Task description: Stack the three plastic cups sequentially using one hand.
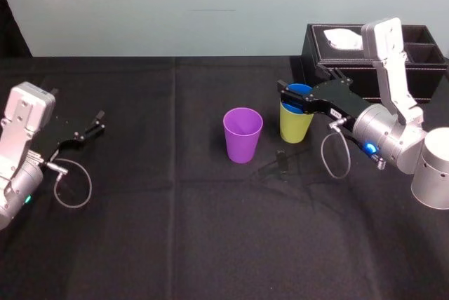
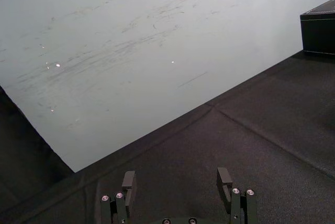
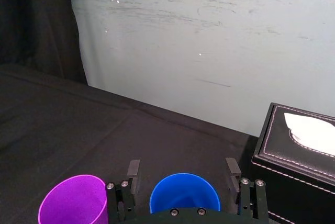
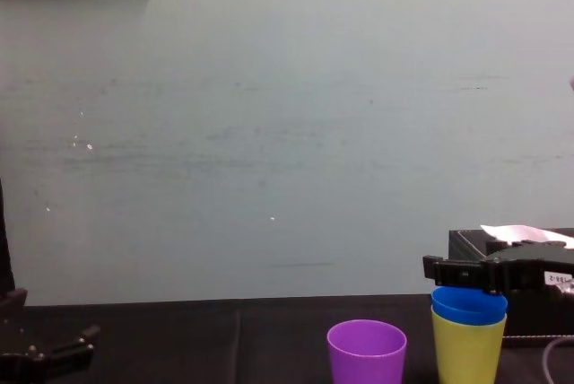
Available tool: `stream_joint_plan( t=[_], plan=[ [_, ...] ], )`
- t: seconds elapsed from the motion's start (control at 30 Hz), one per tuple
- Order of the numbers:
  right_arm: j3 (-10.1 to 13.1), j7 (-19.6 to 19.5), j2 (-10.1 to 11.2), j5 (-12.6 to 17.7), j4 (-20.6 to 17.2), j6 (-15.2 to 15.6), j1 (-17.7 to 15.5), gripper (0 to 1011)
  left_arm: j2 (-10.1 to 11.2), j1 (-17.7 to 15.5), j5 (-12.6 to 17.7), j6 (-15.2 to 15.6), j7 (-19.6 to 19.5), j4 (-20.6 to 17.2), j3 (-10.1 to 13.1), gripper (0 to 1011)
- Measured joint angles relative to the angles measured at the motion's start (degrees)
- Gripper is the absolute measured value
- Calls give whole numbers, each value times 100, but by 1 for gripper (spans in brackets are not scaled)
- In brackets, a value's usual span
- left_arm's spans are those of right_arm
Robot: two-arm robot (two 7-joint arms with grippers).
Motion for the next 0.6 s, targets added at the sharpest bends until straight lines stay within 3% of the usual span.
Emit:
stream_joint_plan(
  t=[0.17,0.37,0.6],
  plan=[
    [4,3,9,4,-26,-5,-15,1003,0,0,0,0,0,0,0,1011],
    [79,132,155,92,-456,-79,-295,1003,0,0,0,0,0,0,0,1011],
    [223,312,509,323,-1211,-95,-964,1003,0,0,0,0,0,0,0,1011]
  ],
)
